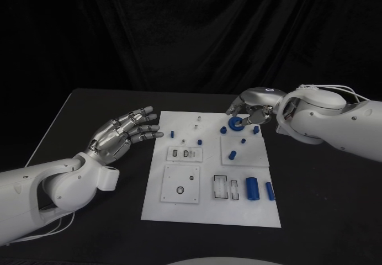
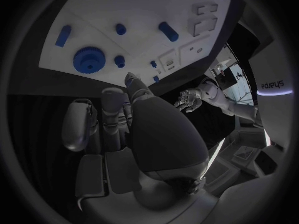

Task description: Assemble the parts on the task board

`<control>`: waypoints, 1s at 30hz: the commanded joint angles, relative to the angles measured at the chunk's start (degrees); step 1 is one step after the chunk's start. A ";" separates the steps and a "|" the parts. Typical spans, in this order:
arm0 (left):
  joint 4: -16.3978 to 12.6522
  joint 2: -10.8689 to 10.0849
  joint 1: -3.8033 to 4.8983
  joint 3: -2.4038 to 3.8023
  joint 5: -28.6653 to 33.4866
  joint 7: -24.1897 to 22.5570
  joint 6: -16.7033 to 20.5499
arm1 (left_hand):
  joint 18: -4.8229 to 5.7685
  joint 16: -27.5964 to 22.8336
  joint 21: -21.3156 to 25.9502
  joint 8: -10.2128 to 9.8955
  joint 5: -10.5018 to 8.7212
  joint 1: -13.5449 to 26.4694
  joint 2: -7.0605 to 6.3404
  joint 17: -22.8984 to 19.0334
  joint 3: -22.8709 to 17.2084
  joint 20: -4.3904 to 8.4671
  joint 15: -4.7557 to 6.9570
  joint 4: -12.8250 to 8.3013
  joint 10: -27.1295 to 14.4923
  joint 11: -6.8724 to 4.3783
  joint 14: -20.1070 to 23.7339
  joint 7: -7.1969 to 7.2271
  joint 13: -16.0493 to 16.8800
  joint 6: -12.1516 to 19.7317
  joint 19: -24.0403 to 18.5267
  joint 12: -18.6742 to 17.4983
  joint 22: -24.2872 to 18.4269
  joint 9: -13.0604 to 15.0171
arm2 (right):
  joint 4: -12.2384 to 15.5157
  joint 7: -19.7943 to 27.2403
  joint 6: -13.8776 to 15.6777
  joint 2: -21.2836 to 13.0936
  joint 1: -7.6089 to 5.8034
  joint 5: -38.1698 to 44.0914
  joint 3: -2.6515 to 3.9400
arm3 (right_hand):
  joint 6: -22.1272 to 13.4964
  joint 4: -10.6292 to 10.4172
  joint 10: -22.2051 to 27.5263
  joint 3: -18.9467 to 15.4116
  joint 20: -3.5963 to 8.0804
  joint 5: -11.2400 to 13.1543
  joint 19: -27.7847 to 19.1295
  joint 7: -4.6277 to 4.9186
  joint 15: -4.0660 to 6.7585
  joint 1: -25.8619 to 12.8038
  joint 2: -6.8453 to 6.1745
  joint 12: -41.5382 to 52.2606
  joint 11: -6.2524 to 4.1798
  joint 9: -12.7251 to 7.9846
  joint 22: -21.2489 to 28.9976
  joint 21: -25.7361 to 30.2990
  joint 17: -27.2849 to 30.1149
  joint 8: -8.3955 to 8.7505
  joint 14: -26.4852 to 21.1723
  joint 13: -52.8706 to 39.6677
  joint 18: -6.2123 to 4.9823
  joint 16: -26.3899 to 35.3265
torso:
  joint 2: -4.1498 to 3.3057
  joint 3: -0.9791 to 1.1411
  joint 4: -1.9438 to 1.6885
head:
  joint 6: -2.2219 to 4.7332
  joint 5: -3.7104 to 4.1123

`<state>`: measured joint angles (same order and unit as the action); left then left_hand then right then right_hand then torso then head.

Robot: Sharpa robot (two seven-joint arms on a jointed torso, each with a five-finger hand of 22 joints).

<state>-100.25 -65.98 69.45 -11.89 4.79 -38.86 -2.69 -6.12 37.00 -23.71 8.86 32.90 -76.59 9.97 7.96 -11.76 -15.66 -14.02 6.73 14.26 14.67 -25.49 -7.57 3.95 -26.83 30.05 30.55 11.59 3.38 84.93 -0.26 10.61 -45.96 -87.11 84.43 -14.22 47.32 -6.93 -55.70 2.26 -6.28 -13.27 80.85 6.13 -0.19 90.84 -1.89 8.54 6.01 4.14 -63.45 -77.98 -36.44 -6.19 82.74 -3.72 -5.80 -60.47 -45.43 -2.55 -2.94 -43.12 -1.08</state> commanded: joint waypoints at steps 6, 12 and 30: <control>-0.68 -0.29 0.15 0.05 0.78 -12.98 -0.23 | 0.53 0.64 -0.13 0.36 0.37 0.51 -0.43 -0.02 -0.74 0.01 -0.20 -0.13 0.49 0.24 0.86 -0.06 0.07 -0.58 -0.64 0.31 0.06 0.04 | 0.74 -5.61 1.63 0.47 -0.02 10.61 0.04 | -0.29 0.20 0.41 0.78 0.00 0.28 -1.03 -0.32 -0.18 -0.59 -0.89 -0.83 0.04 0.15 0.73 0.60 -0.41 0.56 -0.77 -0.24 0.49 -0.27 | -1.96 -0.76 -1.45 | 1.62 1.92; -0.98 -0.54 0.15 0.05 1.24 -12.94 -0.22 | 0.69 0.85 0.07 0.35 0.39 0.75 -0.47 -0.07 -1.07 -0.02 -0.36 -0.20 0.47 0.29 1.28 -0.09 0.05 -0.58 -1.41 0.37 0.00 0.02 | 1.32 -6.07 1.54 0.02 0.05 11.00 0.03 | -0.36 0.07 -0.11 1.05 -0.10 0.78 -1.24 -0.04 -0.31 -1.40 -1.14 -0.97 0.03 0.24 0.70 0.63 -0.49 0.87 -1.02 -0.43 0.47 -0.31 | -2.25 -0.85 -1.66 | 2.14 2.27; -0.49 -0.39 0.14 0.03 2.56 -12.53 -0.71 | 0.83 1.09 0.37 0.31 0.38 1.02 -0.46 -0.13 -1.43 -0.07 -0.53 -0.24 0.43 0.38 1.68 -0.18 0.03 -0.46 -2.29 0.44 -0.12 0.00 | 0.06 -4.56 0.45 0.95 1.72 10.98 0.03 | 1.97 0.06 -2.28 4.23 -0.30 -3.40 -1.40 0.64 -0.47 -2.34 -1.35 -1.25 0.07 1.19 -0.15 0.32 -1.66 0.64 -1.31 -0.68 0.53 -0.90 | -1.73 -0.75 -1.21 | 0.83 1.54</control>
<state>-100.72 -66.46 69.45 -11.90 6.70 -38.89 -2.76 -6.13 37.70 -23.70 8.86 32.89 -76.06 9.44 7.90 -12.85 -15.75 -14.54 6.40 14.45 14.86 -24.16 -7.77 3.93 -27.03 28.08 30.78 11.54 3.37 85.20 -4.69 11.03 -45.08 -85.64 94.70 -14.21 48.95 -6.94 -57.67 6.23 -6.65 -16.28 79.84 6.78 -0.68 88.85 -3.12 7.52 6.06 5.27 -63.54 -77.55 -38.08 -5.66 81.82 -4.43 -5.81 -61.27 -47.21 -3.29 -4.12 -42.22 0.50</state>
